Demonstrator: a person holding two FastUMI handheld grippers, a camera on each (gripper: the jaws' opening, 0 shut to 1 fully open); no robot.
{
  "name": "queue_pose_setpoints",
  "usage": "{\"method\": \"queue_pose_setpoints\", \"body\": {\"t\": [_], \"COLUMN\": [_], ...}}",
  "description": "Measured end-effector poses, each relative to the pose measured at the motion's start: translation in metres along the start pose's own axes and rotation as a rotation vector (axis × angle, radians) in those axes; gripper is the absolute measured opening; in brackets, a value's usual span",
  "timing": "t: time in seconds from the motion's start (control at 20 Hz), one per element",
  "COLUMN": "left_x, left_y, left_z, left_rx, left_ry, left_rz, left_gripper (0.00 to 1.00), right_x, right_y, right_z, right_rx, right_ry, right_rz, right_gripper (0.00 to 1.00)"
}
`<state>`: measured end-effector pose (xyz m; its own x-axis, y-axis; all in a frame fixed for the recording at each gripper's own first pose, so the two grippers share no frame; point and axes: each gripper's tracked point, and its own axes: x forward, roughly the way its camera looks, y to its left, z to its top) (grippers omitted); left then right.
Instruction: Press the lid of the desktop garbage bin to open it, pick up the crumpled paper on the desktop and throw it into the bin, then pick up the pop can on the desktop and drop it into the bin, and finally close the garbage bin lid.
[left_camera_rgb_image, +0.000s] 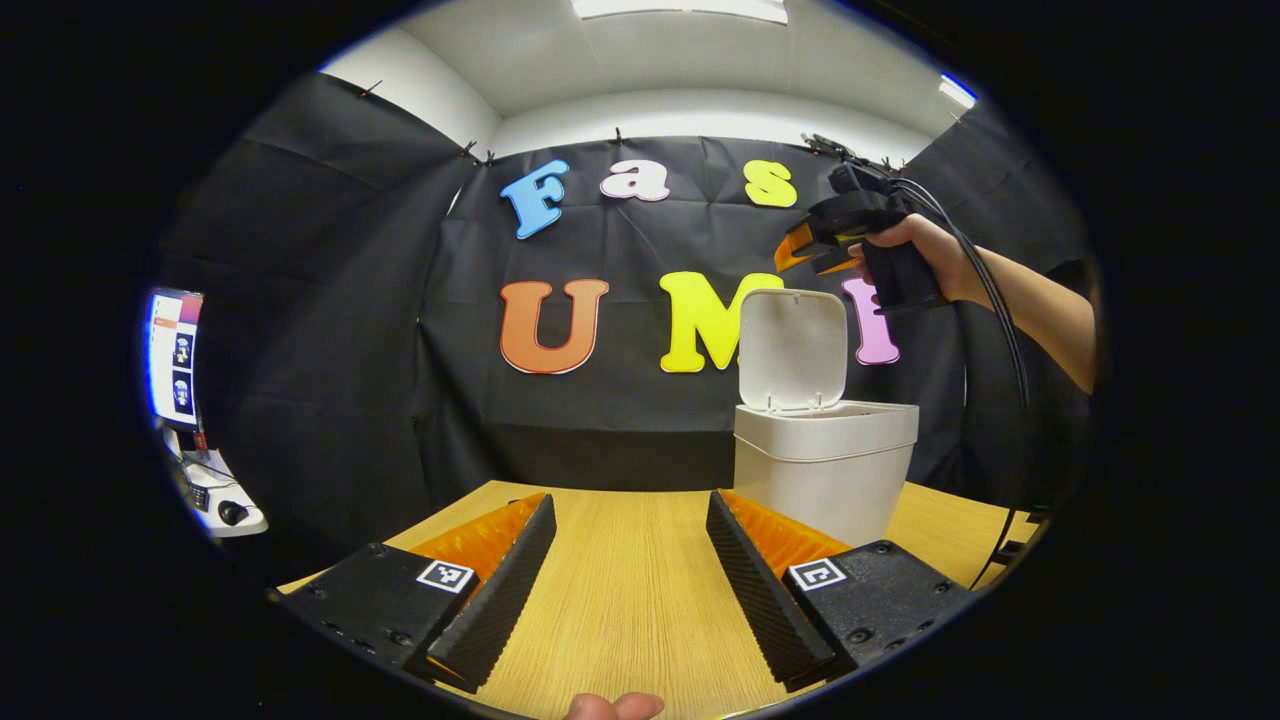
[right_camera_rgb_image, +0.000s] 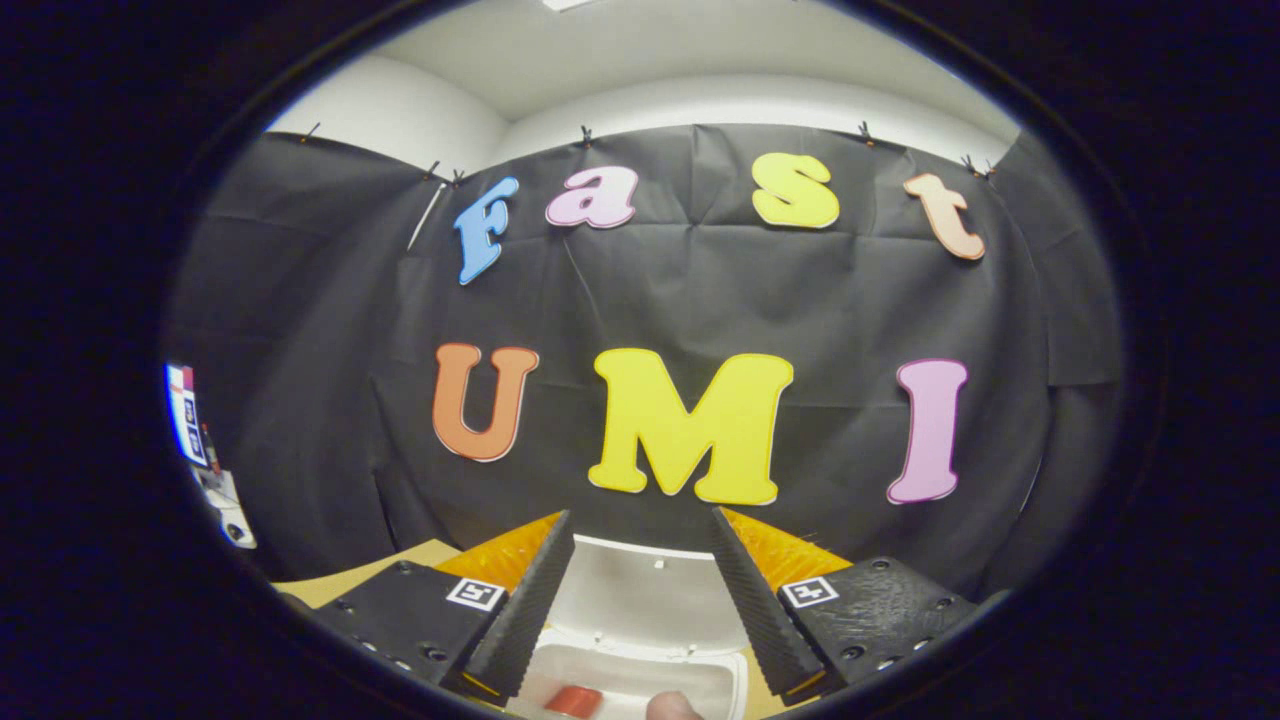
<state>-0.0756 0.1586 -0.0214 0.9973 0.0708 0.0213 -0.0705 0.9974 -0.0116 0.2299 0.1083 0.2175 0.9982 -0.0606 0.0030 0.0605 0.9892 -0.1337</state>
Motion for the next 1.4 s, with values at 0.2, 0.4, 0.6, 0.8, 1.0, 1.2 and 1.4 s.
{"method": "queue_pose_setpoints", "body": {"t": [0.2, 0.4, 0.6, 0.8, 1.0, 1.2, 1.4], "left_x": [0.002, 0.006, 0.008, 0.007, 0.006, 0.005, 0.005], "left_y": [0.003, 0.0, 0.002, 0.002, 0.0, 0.001, 0.005], "left_z": [-0.005, -0.006, -0.013, -0.01, -0.007, -0.006, -0.008], "left_rx": [0.013, 0.002, -0.008, -0.011, -0.011, 0.004, -0.003], "left_ry": [0.013, 0.011, 0.035, 0.026, 0.019, 0.015, 0.019], "left_rz": [0.016, 0.001, 0.004, 0.003, -0.002, 0.003, 0.01], "left_gripper": [0.98, 0.98, 0.98, 0.98, 0.98, 0.98, 0.98], "right_x": [0.024, 0.034, 0.037, 0.033, 0.02, 0.009, -0.009], "right_y": [0.009, 0.017, 0.009, 0.007, 0.008, 0.005, 0.001], "right_z": [0.003, -0.007, -0.019, -0.022, -0.027, -0.03, -0.048], "right_rx": [0.007, 0.019, 0.06, 0.112, 0.146, 0.163, 0.181], "right_ry": [-0.021, 0.011, 0.05, 0.075, 0.112, 0.141, 0.193], "right_rz": [0.002, 0.034, 0.03, 0.036, 0.044, 0.046, 0.052], "right_gripper": [0.89, 0.88, 0.88, 0.88, 0.93, 0.89, 0.89]}}
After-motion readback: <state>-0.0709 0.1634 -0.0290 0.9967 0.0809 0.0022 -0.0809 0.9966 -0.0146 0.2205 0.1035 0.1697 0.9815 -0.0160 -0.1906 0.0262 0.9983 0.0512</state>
